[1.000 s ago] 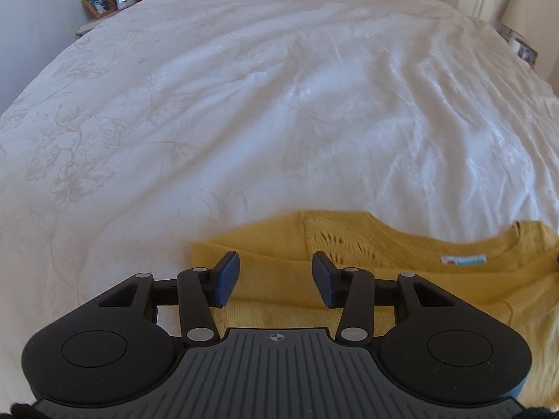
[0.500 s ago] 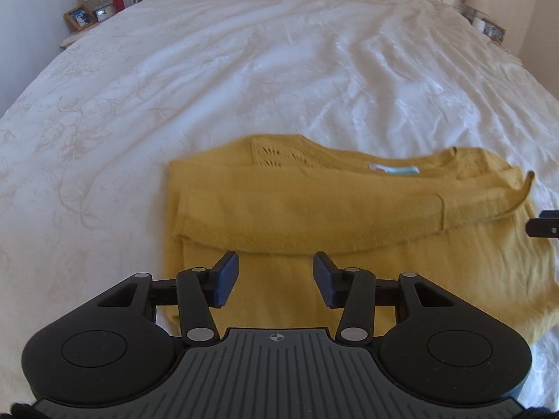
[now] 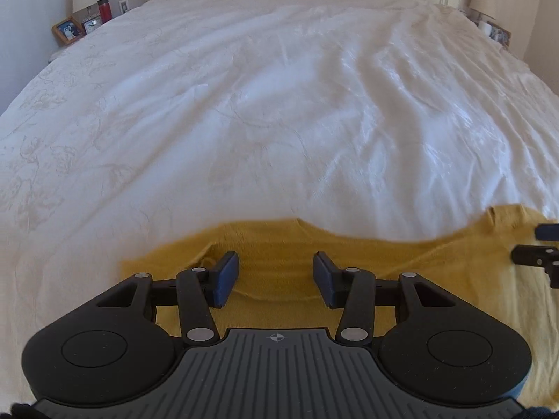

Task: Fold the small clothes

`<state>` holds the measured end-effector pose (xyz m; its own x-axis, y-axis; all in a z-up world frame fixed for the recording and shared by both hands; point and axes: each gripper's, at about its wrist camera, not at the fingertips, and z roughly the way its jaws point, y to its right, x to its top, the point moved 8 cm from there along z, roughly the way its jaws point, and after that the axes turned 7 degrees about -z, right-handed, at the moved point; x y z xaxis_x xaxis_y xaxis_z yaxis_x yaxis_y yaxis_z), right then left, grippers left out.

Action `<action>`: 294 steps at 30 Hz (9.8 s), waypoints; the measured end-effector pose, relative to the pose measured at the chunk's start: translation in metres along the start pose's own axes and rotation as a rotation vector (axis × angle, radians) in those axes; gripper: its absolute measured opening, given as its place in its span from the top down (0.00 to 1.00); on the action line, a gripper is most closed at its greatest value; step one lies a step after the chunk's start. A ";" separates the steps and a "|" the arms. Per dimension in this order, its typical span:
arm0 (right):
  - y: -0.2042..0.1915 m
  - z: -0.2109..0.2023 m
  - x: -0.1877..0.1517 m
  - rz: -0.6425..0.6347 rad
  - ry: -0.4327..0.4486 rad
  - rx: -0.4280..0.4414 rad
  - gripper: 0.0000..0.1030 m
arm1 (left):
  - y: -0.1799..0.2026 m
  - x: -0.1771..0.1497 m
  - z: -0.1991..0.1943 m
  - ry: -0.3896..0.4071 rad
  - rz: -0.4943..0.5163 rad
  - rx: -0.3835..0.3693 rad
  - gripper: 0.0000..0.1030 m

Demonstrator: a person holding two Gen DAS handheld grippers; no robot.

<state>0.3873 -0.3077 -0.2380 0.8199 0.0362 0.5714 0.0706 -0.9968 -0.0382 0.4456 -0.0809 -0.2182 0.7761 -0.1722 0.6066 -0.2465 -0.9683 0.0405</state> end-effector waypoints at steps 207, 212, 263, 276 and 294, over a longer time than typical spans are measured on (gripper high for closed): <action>-0.145 0.043 0.023 0.346 -0.094 0.646 0.00 | -0.064 -0.126 -0.047 -0.323 -0.212 -0.539 0.01; -0.139 0.036 0.016 0.380 -0.063 0.665 0.01 | -0.075 -0.126 -0.053 -0.324 -0.235 -0.515 0.28; -0.049 -0.139 -0.131 0.132 -0.052 0.248 0.20 | 0.021 -0.227 -0.211 -0.072 -0.126 0.047 0.31; -0.075 -0.073 -0.118 0.068 -0.193 0.101 0.01 | 0.011 -0.198 -0.123 -0.204 -0.134 0.134 0.27; -0.065 -0.120 -0.121 0.095 -0.111 0.059 0.01 | -0.020 -0.205 -0.150 -0.222 -0.135 0.099 0.00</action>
<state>0.2159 -0.2563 -0.2064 0.8821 -0.0475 0.4687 0.0201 -0.9902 -0.1383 0.2045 0.0008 -0.2238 0.9090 -0.0657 0.4117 -0.0829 -0.9963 0.0241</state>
